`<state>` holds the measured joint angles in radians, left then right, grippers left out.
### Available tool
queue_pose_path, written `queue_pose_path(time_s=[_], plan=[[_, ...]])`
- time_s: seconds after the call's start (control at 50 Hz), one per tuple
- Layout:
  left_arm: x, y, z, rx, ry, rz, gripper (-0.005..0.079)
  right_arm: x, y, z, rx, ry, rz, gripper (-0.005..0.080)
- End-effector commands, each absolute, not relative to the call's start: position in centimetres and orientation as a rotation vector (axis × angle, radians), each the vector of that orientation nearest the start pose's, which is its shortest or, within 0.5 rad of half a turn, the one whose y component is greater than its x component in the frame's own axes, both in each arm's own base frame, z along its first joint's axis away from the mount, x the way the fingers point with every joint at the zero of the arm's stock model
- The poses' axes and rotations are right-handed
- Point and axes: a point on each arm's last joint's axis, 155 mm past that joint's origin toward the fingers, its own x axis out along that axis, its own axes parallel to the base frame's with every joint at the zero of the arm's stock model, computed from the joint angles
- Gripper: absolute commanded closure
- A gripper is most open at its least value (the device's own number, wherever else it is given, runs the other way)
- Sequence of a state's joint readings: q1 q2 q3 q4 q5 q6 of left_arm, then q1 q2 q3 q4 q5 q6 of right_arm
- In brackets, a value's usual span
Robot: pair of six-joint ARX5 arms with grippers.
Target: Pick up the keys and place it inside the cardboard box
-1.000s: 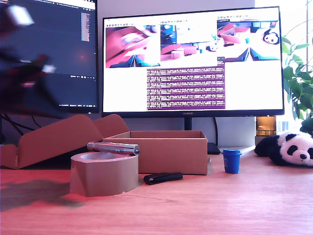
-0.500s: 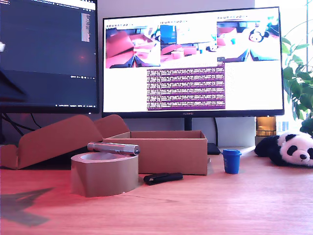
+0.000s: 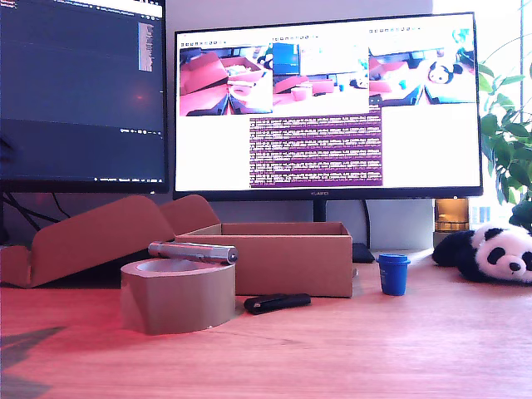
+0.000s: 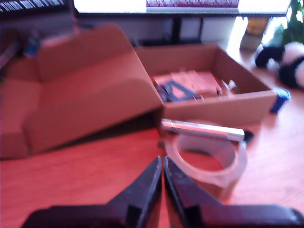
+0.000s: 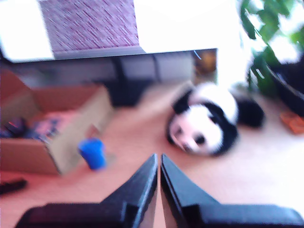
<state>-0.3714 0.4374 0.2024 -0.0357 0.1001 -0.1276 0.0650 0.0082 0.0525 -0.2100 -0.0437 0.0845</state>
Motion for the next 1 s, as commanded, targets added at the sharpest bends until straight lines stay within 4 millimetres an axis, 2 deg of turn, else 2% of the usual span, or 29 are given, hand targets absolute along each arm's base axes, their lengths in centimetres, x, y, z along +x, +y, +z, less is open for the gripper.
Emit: queue_pose_path(time_s=[0.0,0.14,0.3,0.46,0.62,0.78,0.86,0.98], plan=[[24.4,-11.3,12.8,-0.086,0.333,-0.44,0.0764,24.5,2.4,14.0,0.091,0.159,0.103,0.0764],[23.9,-9.9,11.6,-0.079,0.325,-0.381,0.0764,24.3,2.4,13.0,0.103,0.199,0.1,0.0764],[23.4,-8.6,12.4,-0.082,0.27,-0.33,0.0764,23.8,2.4,11.1,0.102,0.277,0.095,0.0764],[23.2,-7.4,13.5,-0.097,0.199,-0.287,0.0764,23.8,2.4,11.1,0.102,0.274,0.095,0.0764],[23.3,-6.9,12.0,-0.1,0.233,-0.273,0.0764,23.9,2.4,11.2,0.102,0.274,0.095,0.0764],[23.5,-6.3,12.1,-0.107,0.229,-0.255,0.0764,23.9,2.4,11.1,0.102,0.274,0.095,0.0764],[23.4,-6.6,11.9,-0.109,0.237,-0.275,0.0764,23.9,2.4,11.1,0.102,0.274,0.095,0.0764],[23.0,-6.8,10.6,-0.101,0.29,-0.287,0.0764,23.9,2.4,11.1,0.102,0.274,0.095,0.0764]])
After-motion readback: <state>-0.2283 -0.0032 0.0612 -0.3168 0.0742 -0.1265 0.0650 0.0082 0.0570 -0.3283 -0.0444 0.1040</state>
